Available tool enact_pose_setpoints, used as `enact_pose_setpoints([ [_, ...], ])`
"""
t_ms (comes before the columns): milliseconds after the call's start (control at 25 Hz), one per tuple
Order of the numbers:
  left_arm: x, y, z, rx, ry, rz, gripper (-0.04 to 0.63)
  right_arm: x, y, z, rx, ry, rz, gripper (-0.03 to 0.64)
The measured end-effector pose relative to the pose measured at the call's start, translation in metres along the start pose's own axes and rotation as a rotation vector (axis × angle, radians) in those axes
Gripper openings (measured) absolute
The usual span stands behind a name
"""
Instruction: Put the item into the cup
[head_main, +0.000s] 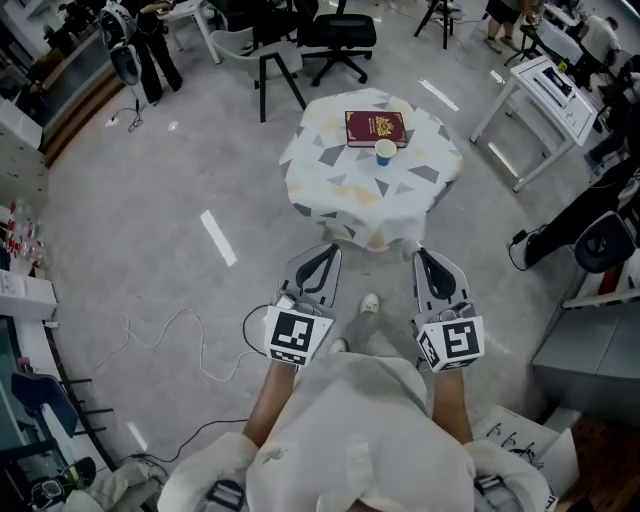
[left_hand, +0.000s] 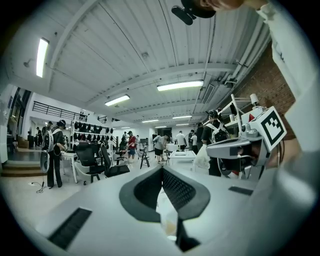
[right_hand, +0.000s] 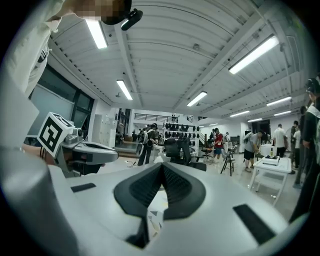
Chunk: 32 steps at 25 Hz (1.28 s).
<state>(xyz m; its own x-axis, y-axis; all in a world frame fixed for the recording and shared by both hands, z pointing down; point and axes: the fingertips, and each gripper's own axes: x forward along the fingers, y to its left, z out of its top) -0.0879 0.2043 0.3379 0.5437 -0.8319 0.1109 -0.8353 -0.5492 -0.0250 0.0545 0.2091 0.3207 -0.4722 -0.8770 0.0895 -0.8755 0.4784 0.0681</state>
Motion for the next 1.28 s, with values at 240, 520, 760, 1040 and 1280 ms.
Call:
enact_pose_setpoints([
  [240, 0.043, 0.017, 0.003, 0.01, 0.013, 0.032, 0.014, 0.04, -0.031, 0.002, 0.007, -0.012, 0.037, 0.005],
  [520, 0.095, 0.026, 0.012, 0.019, 0.031, 0.062, 0.014, 0.077, -0.075, 0.003, 0.023, -0.018, 0.066, 0.005],
  [760, 0.136, 0.031, 0.019, 0.021, 0.036, 0.093, 0.014, 0.103, -0.108, 0.003, 0.041, -0.028, 0.102, 0.005],
  [1040, 0.166, 0.034, 0.028, 0.027, 0.052, 0.143, 0.014, 0.129, -0.133, 0.008, 0.035, -0.039, 0.166, 0.005],
  [1280, 0.18, 0.037, 0.019, 0.022, 0.079, 0.171, 0.014, 0.141, -0.144, -0.003, 0.066, -0.03, 0.192, 0.005],
])
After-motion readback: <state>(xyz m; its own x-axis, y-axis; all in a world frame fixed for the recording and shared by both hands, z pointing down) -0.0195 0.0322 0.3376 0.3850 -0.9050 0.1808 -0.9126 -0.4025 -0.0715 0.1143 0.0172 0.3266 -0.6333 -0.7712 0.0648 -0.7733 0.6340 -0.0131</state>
